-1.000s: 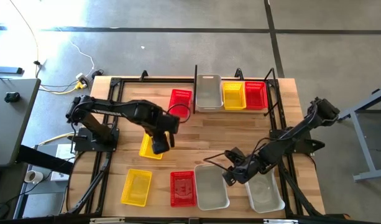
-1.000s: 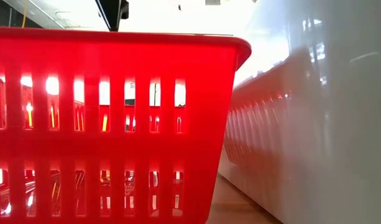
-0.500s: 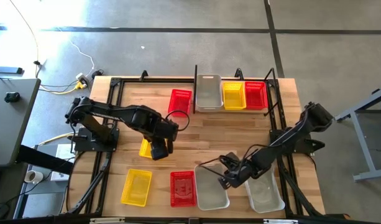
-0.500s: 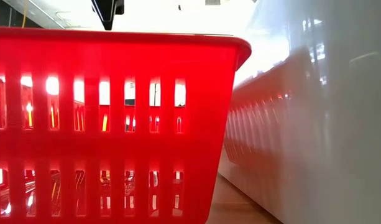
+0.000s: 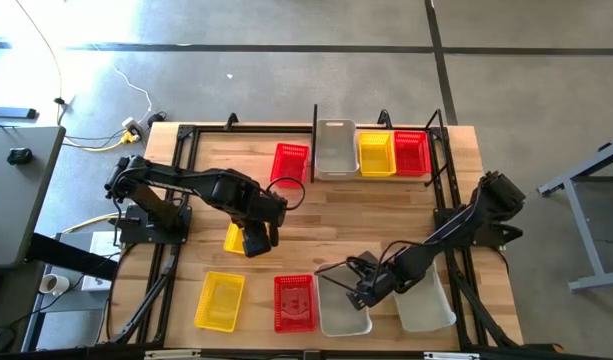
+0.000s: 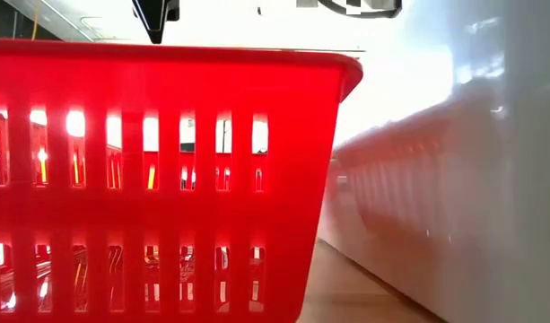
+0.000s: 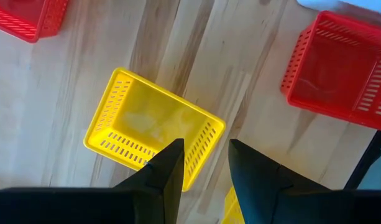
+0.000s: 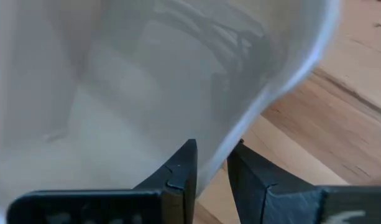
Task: Stack baskets on shelf by color
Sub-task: Stack the left gray bin on top of the gray bin on the shelf
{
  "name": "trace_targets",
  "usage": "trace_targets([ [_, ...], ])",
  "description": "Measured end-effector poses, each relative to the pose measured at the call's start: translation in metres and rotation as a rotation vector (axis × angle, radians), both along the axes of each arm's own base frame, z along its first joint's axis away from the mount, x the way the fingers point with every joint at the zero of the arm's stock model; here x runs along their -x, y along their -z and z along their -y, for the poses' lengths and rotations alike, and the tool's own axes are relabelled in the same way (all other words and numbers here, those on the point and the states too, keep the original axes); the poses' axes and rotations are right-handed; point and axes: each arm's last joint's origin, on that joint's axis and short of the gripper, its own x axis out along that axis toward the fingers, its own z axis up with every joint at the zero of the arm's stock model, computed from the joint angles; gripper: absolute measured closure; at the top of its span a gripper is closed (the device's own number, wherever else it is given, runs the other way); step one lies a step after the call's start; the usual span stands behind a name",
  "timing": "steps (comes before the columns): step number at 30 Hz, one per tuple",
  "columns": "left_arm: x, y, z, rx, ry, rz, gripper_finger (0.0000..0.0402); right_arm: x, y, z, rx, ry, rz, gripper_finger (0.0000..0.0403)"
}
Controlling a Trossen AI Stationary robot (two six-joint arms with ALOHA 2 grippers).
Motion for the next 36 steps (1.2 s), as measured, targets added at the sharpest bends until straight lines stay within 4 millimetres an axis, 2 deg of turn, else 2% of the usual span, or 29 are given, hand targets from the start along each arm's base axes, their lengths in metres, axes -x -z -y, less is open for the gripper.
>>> trace_targets([
  [7, 0.0, 0.0, 0.0, -0.013, 0.038, 0.001, 0.0286, -0.004, -0.001, 0.007, -0.019, 0.037, -0.01, 0.0396],
  [19, -0.001, 0.0, -0.006, -0.027, 0.092, -0.001, 0.0286, -0.002, -0.004, 0.004, -0.066, 0.155, -0.03, 0.0402],
  [28, -0.002, 0.0, -0.019, -0.04, 0.104, 0.001, 0.0286, -0.003, -0.032, -0.002, -0.017, 0.165, -0.063, 0.0403],
  [36, -0.002, 0.0, -0.032, -0.11, 0.138, -0.006, 0.0286, -0.004, -0.057, 0.007, 0.044, 0.216, -0.096, 0.0403],
])
